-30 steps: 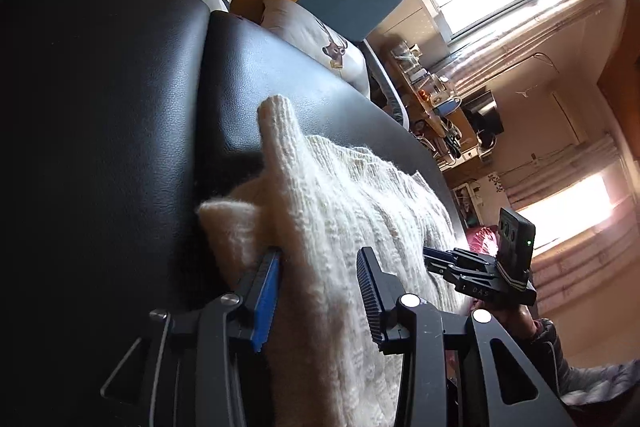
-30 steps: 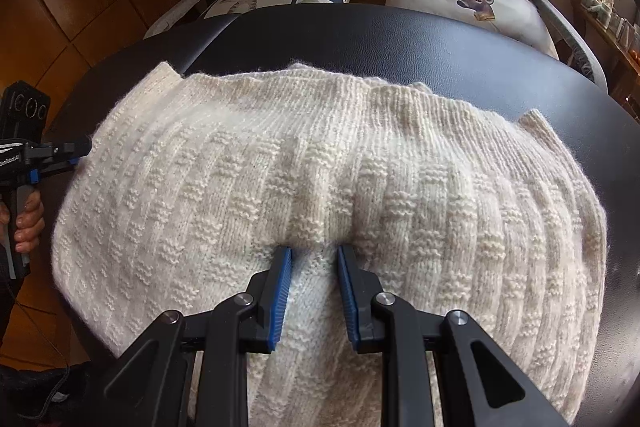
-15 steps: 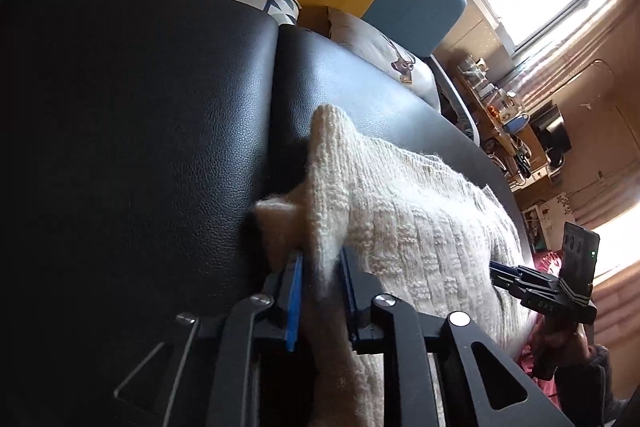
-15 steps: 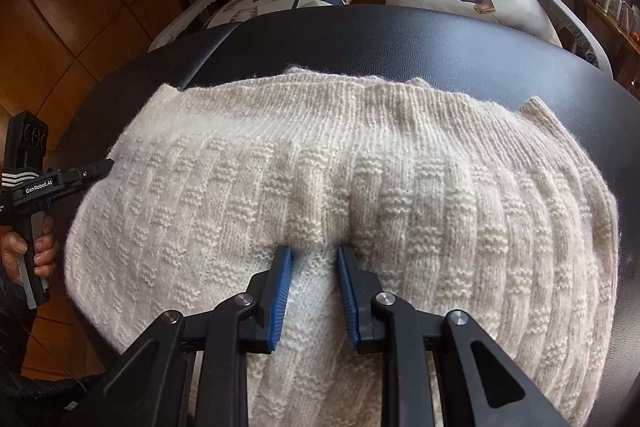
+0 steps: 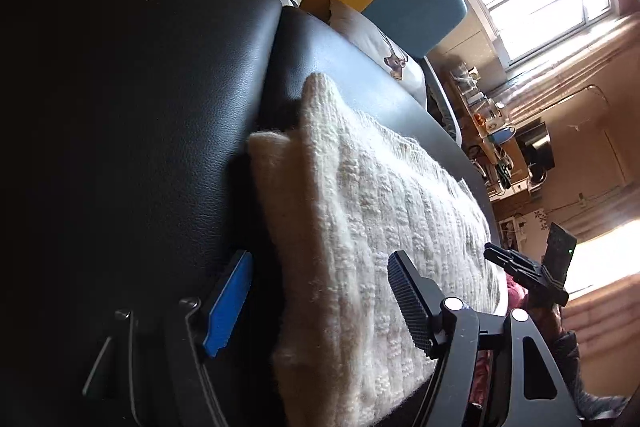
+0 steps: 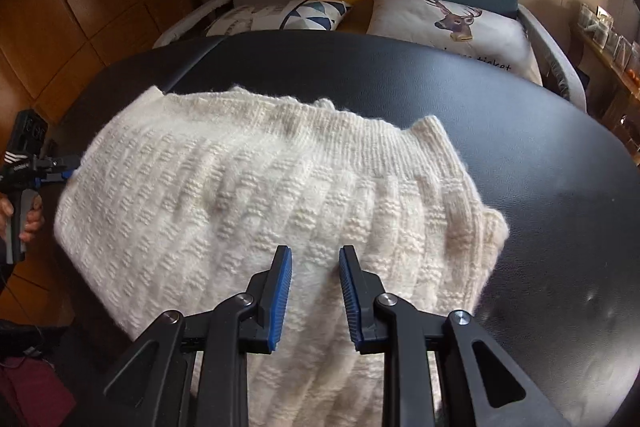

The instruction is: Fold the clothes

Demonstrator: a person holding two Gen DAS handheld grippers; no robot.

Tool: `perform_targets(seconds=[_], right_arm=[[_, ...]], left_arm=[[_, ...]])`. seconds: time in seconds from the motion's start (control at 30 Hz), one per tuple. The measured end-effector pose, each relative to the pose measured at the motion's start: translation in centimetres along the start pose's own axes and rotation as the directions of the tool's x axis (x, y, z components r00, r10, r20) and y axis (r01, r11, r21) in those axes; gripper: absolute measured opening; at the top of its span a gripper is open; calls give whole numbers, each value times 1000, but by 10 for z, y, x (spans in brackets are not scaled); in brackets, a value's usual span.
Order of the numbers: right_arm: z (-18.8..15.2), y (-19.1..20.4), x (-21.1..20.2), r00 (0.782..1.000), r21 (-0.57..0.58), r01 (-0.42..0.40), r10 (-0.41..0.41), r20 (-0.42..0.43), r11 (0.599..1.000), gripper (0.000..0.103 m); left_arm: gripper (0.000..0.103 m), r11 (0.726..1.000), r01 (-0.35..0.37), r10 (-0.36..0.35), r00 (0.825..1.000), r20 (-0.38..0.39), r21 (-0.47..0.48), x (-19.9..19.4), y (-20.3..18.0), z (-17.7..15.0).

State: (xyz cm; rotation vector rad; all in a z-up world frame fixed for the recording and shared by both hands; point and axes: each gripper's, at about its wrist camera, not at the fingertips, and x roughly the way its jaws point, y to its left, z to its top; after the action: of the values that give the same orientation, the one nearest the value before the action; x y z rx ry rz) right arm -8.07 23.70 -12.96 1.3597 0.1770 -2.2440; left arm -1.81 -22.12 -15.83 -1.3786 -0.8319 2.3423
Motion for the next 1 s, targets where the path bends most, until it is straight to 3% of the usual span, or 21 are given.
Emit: perform_targets(seconds=[0.3,0.5,0.57,0.6,0.63,0.73,1.0], right_arm=[[4,-15,25,999,-13,28,-29,-44,1000,24],[-5,-27,33,999,85,-27,31,-40,996,25],[-7,-30,33,998,113,-46,51,-42,993,25],[-8,-32,34,997,131,-54,61,-44,990,25],[-9,-33,34,997,148,-61,68,-45,987,25],[-13,-31,32,997,171,-56,64,-45,984,25],[-29,-10,24,994,222,-88,102,-50,971,25]], left_arm=[[72,999,17,-16,999,-37,32,16,-11,3],[77,999,37,-36,998,-47,29,24,-12,3],[78,1000,10,-10,1000,-26,23,26,-13,3],[69,1000,-4,4,1000,-14,20,27,-14,3],[41,1000,-19,19,1000,-3,16,28,-15,3],[21,1000,1,-1,1000,8,-31,28,-15,5],[15,995,70,-61,991,115,-76,1,-45,35]])
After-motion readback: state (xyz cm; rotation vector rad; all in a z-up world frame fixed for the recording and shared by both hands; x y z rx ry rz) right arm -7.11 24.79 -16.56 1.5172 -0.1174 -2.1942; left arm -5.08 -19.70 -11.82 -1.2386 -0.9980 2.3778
